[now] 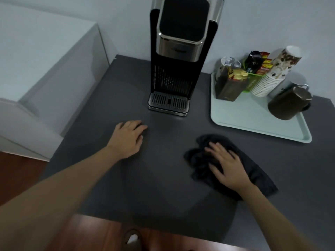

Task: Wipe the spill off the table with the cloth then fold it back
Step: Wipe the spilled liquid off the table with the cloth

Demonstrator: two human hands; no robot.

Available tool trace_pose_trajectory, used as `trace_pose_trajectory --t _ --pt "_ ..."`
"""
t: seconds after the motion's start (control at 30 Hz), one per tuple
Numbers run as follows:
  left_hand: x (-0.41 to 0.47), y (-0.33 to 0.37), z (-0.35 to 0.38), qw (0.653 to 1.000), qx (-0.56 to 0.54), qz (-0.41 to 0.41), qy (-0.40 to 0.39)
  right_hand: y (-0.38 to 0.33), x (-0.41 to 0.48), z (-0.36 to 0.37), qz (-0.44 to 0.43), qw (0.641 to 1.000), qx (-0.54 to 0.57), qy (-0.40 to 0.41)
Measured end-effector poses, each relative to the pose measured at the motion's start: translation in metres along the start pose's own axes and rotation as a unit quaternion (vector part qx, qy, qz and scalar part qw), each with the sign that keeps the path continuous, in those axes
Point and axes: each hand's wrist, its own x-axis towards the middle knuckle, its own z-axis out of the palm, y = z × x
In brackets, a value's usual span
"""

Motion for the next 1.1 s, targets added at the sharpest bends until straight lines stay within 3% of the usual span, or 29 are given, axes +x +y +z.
trace_pose_trajectory --t 0.1,0.17,0.23,0.37,0.43,0.53,0.6,0.7,0.8,0.87,0.97,1.1 --pt "-0.015 -0.053 0.0 0.986 0.003 -0.167 -0.006 -0.031 0.06 0.014 0.19 0.982 -0.014 0.019" --pt "-0.024 -0.065 0.006 0.975 -0.01 -0.22 -0.022 -0.06 0.093 0.024 0.22 0.975 -0.015 0.002" --pt "-0.029 -0.067 0.008 0.978 -0.005 -0.208 -0.012 -0.096 0.109 0.034 0.162 0.987 -0.011 -0.01" --pt "-0.031 -0.065 0.01 0.978 -0.006 -0.208 0.005 -0.152 0.068 0.048 -0.058 0.998 -0.017 -0.028" --pt "-0.032 -0.065 0.009 0.978 -0.013 -0.207 0.004 -0.147 0.034 0.05 -0.167 0.984 -0.04 -0.036" --pt "-0.031 -0.061 0.007 0.979 -0.026 -0.201 0.011 -0.105 0.01 0.038 -0.262 0.961 -0.053 -0.07" --pt "-0.031 -0.063 0.007 0.979 -0.026 -0.201 0.016 -0.084 0.027 0.03 -0.237 0.968 -0.051 -0.072" --pt "-0.03 -0.064 0.007 0.98 -0.026 -0.198 0.023 -0.097 0.084 0.028 -0.048 0.998 -0.03 -0.021" --pt "-0.03 -0.065 0.008 0.981 -0.028 -0.191 0.032 -0.13 0.131 0.041 0.092 0.996 -0.02 -0.001" --pt "-0.03 -0.066 0.009 0.98 -0.039 -0.191 0.039 -0.144 0.132 0.048 0.08 0.996 -0.035 -0.013" --pt "-0.031 -0.066 0.006 0.976 -0.08 -0.195 0.052 -0.168 0.097 0.055 -0.027 0.999 -0.038 -0.015" --pt "-0.037 -0.067 -0.002 0.961 -0.161 -0.218 0.061 -0.202 0.048 0.059 -0.145 0.986 0.005 -0.081"
